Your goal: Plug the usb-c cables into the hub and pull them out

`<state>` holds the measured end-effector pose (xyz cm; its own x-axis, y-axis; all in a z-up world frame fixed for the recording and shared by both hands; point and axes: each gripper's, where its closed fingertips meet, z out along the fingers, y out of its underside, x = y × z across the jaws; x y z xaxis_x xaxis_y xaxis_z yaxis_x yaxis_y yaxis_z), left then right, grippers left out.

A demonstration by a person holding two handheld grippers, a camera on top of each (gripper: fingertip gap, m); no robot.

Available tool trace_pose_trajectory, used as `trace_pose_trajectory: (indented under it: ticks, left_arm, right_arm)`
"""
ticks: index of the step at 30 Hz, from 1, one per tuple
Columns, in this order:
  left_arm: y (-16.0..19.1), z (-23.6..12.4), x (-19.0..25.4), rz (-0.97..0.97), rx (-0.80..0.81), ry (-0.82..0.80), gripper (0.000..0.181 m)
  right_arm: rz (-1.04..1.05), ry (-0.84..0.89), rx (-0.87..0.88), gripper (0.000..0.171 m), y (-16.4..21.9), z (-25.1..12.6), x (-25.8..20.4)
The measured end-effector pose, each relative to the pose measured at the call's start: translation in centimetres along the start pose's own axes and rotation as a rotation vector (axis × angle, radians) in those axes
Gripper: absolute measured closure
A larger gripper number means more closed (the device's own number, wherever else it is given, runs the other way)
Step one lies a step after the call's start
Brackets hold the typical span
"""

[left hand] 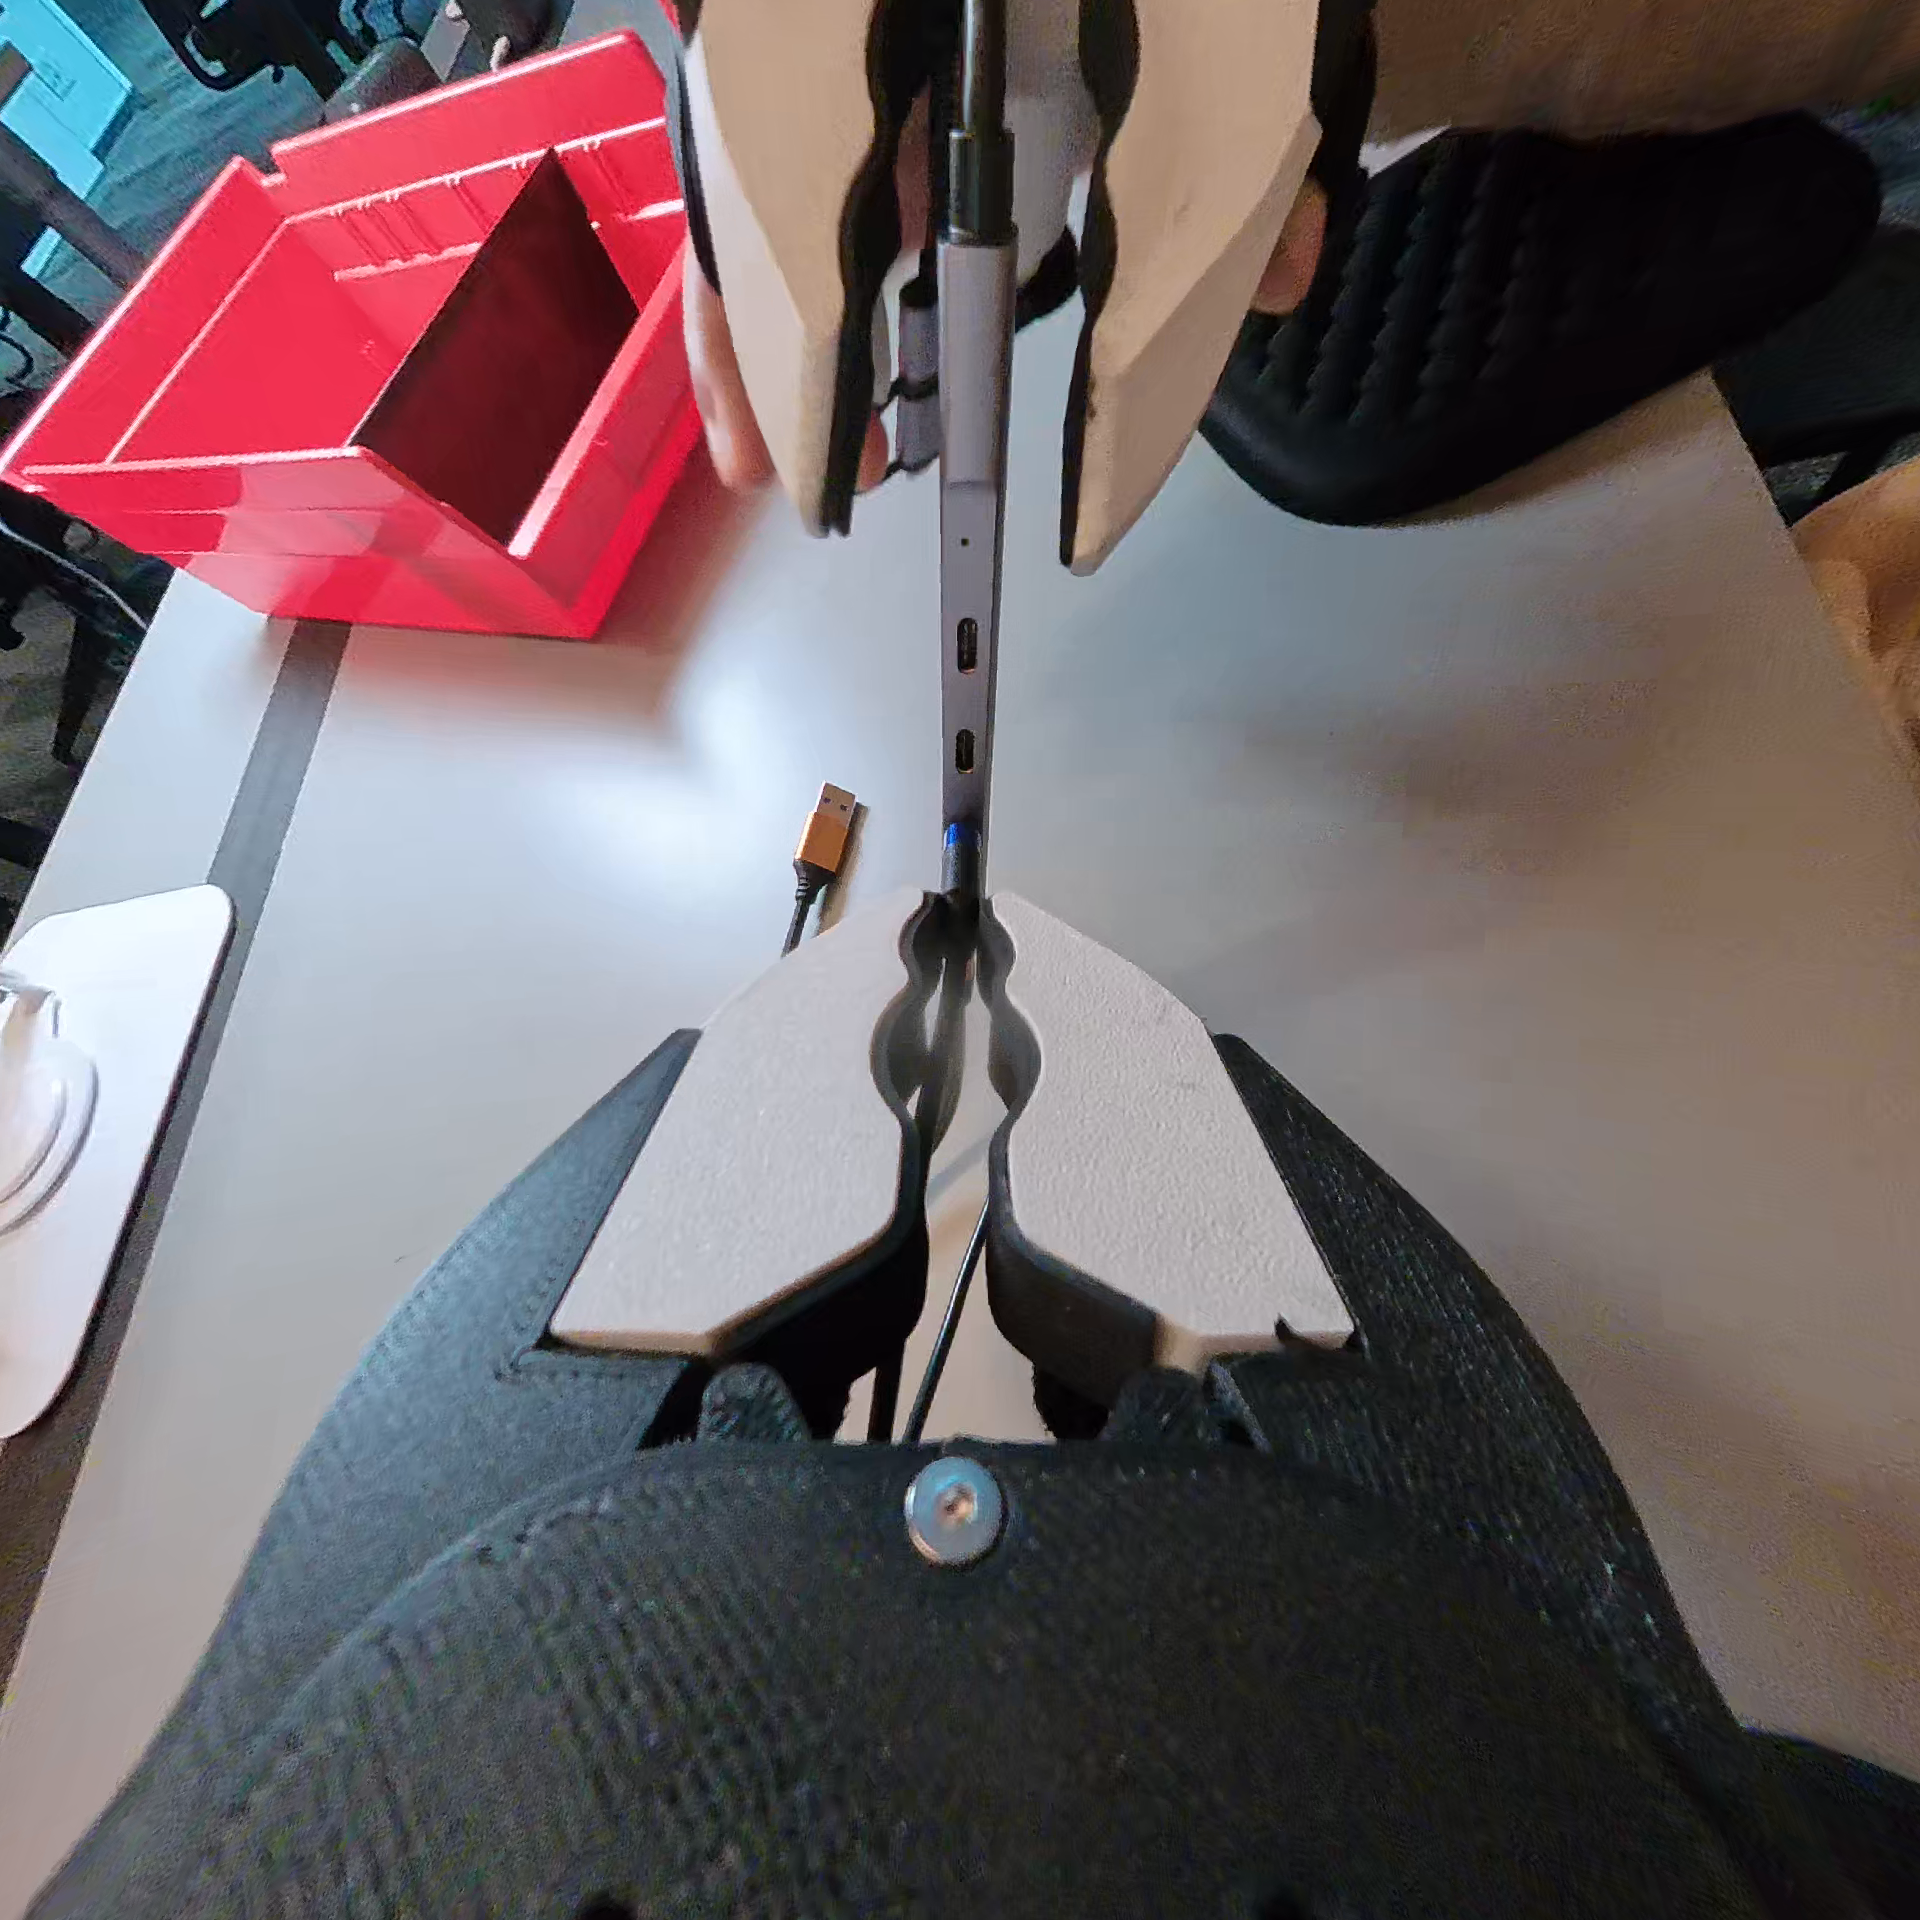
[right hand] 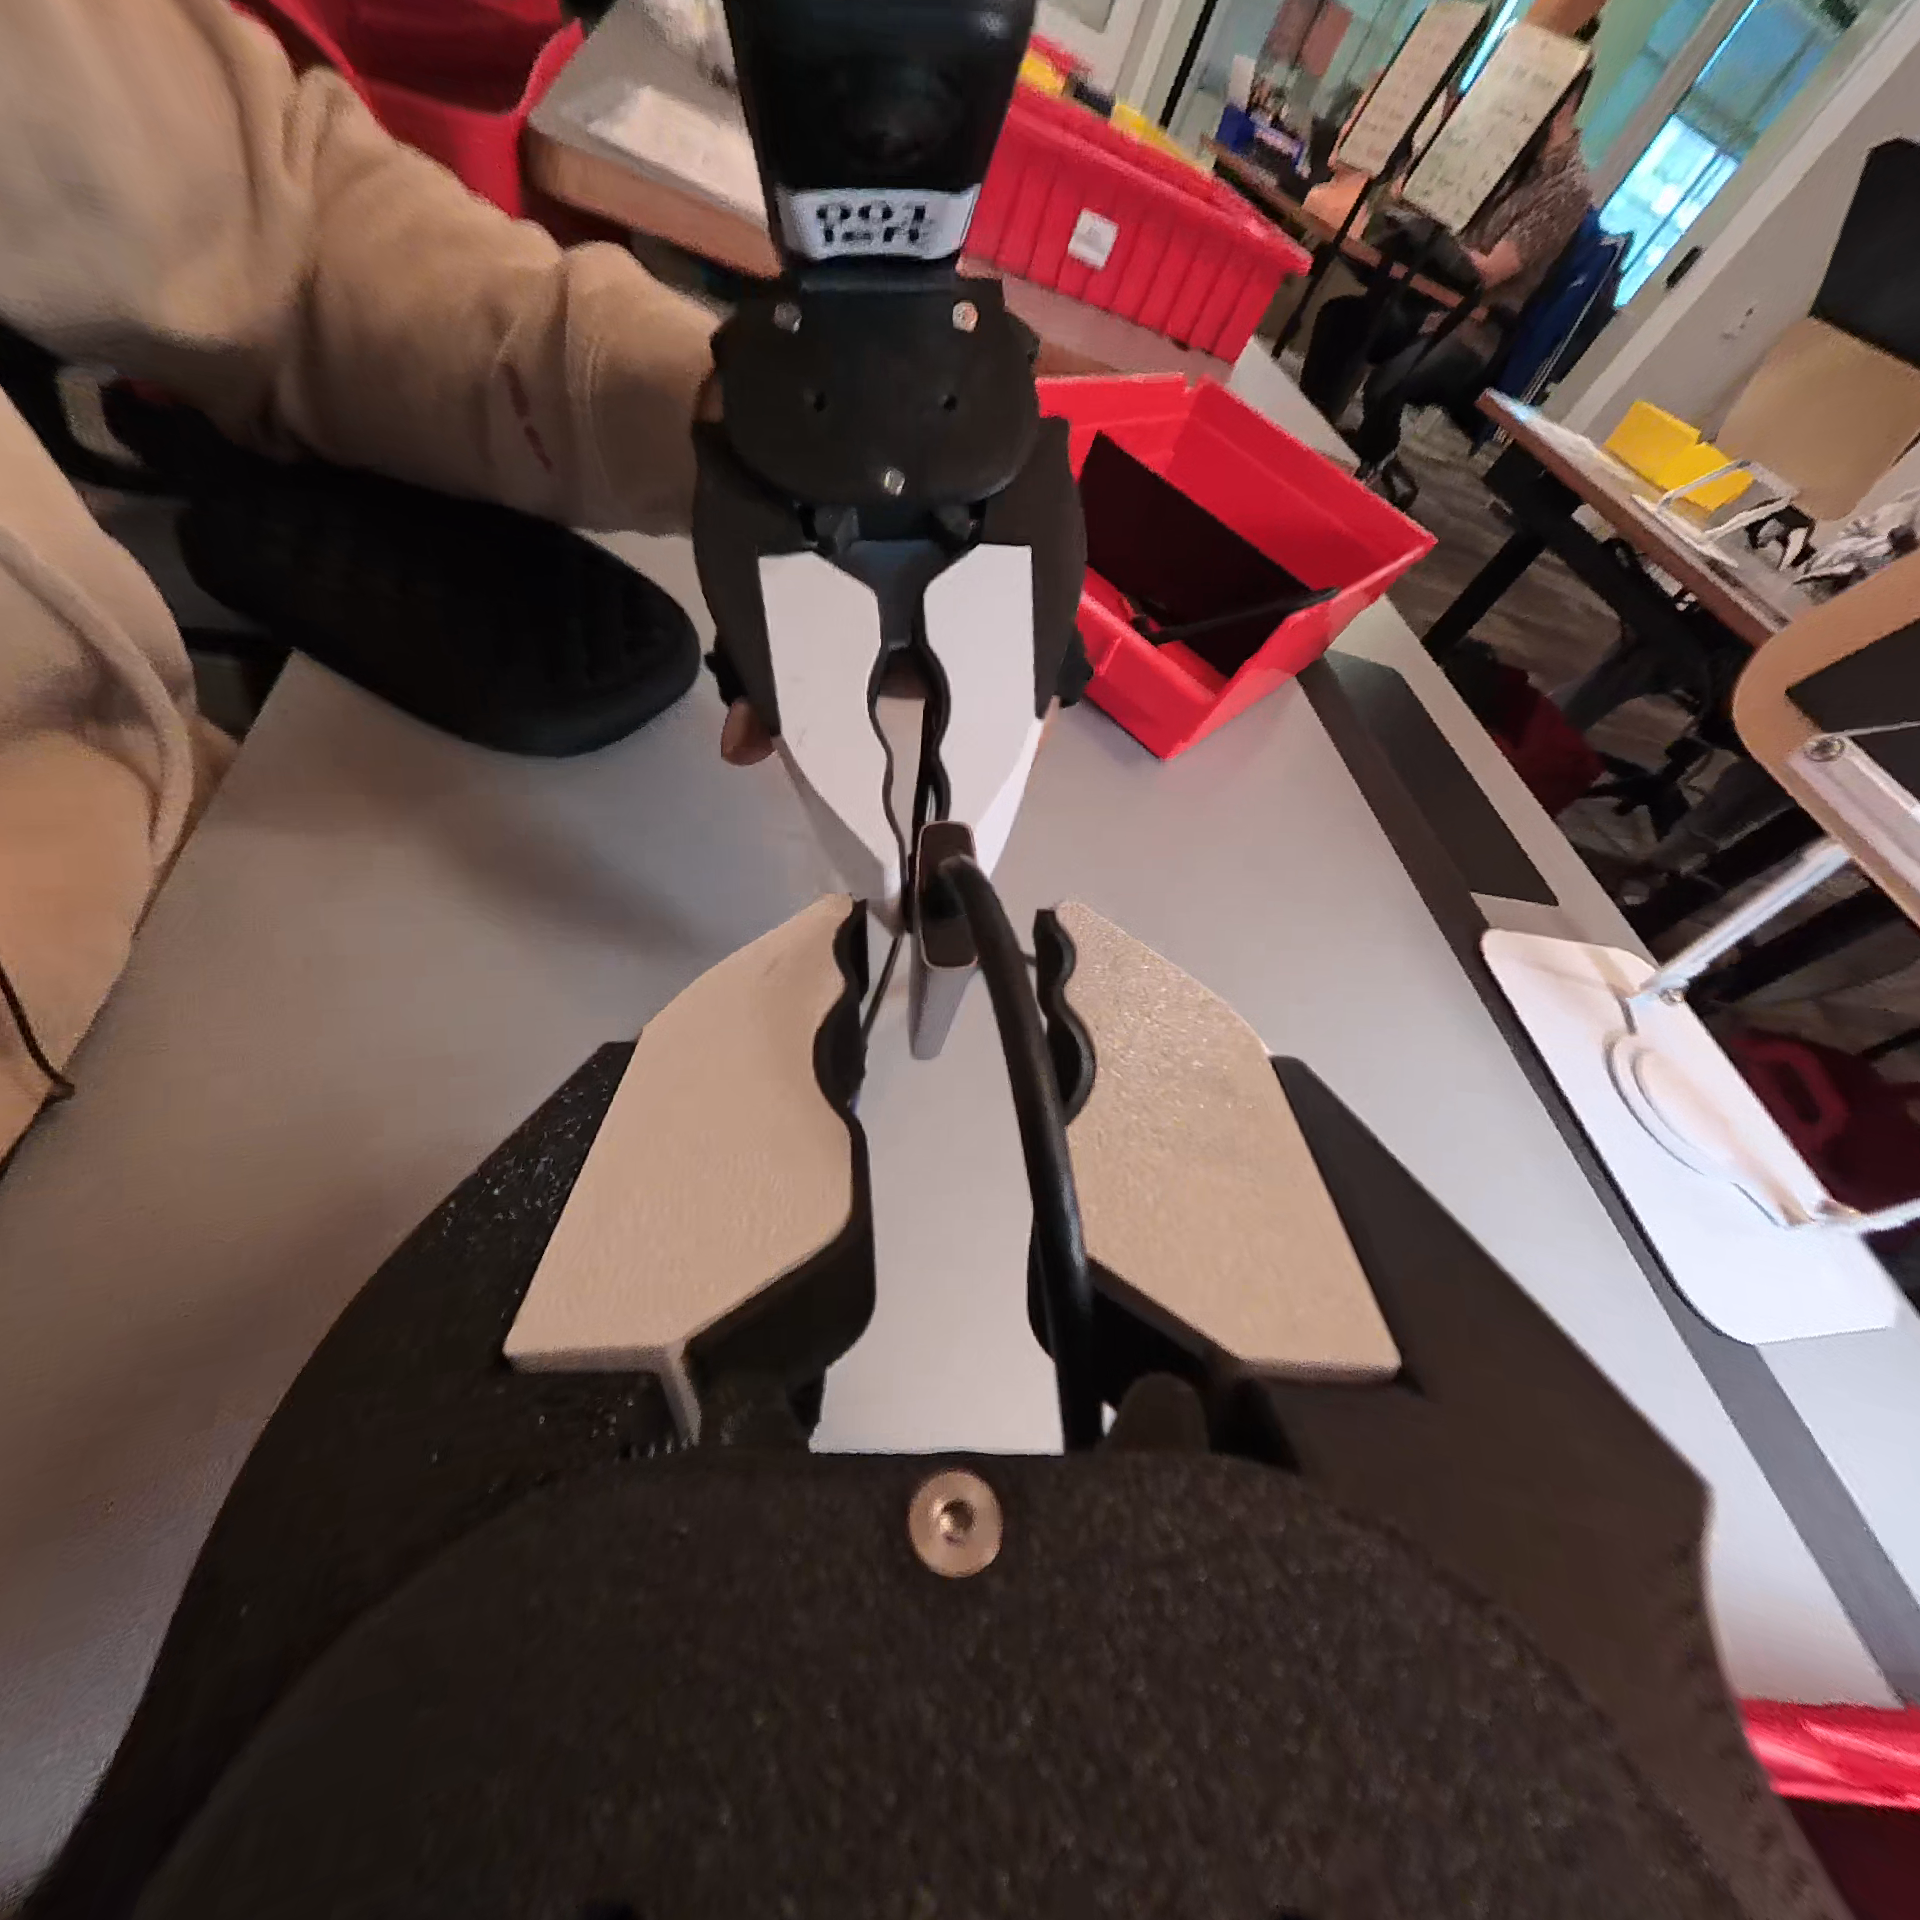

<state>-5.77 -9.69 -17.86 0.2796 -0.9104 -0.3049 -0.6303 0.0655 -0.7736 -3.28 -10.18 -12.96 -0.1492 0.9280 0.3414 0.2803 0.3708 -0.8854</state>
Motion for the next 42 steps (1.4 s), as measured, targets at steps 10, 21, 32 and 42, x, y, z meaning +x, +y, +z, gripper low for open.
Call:
trace_pose_trajectory:
  ticks: [10, 21, 32, 42]
  left_arm:
    - [-3.2, -4.8, -3.1, -0.212, 0.262, -0.097, 0.138]
    - [-0.3, -12.0, -6.5, -0.43, 0.459, -0.339, 0.145]
    - [1.7, -8.3, -4.5, -0.46, 0.388, -0.244, 0.146]
    - [3.0, -6.6, -4.2, -0.544, 0.39, -0.206, 0.152]
  right_arm:
    - [-0.06, 0.014, -0.062, 0.163, -2.2, -1.5, 1.4]
    - [0.053, 0.338, -0.048, 0.162, -9.0, -15.7, 16.9]
    - [0.012, 0.772, -0.262, 0.162, -7.9, -25.9, 29.9]
    - [0.275, 0.759, -0.555, 0.162, 13.2, -20.4, 32.4]
